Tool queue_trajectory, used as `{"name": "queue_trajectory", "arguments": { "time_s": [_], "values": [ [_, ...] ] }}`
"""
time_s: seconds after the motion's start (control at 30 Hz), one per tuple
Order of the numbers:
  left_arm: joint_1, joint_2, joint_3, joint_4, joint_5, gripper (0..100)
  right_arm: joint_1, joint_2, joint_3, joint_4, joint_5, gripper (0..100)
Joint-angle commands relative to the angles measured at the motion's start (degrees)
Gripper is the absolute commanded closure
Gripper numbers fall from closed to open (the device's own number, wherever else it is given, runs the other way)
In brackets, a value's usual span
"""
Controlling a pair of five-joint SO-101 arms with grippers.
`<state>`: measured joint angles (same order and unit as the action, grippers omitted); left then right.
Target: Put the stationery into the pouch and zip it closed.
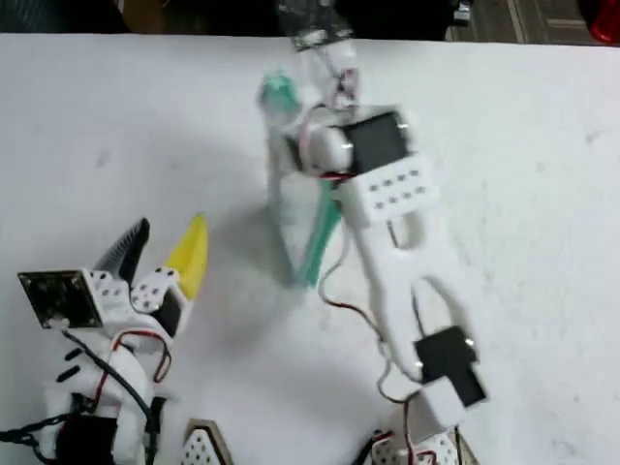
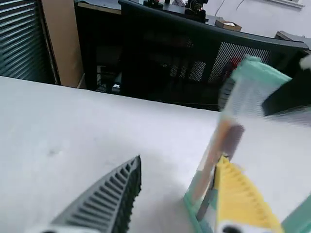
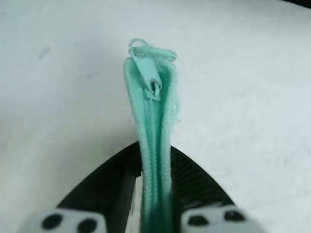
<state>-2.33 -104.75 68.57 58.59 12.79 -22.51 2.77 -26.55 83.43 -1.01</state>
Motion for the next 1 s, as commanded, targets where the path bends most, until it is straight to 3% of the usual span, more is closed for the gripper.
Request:
{"name": "queue_trajectory", "arguments": {
  "time_s": [0.0,0.2,0.37,0.67,0.97],
  "values": [
    [-0.66,0.22,0.18,-2.9,0.53,74,7.6,-0.22,9.85,-6.11,0.88,98.2],
    [-0.66,0.22,0.26,-2.9,0.53,74,17.01,-5.58,27.34,-17.19,0.97,98.2],
    [-0.48,0.22,0.35,-2.9,0.53,74,20.7,-10.33,43.69,-25.71,7.38,98.2],
    [-0.31,0.22,1.49,-3.78,0.53,74,18.24,-11.21,64.97,-46.64,8.18,98.2],
    [-0.31,0.22,4.48,-7.47,0.53,74,12.53,-11.12,72.35,-55.52,8.18,98.2]
  ]
}}
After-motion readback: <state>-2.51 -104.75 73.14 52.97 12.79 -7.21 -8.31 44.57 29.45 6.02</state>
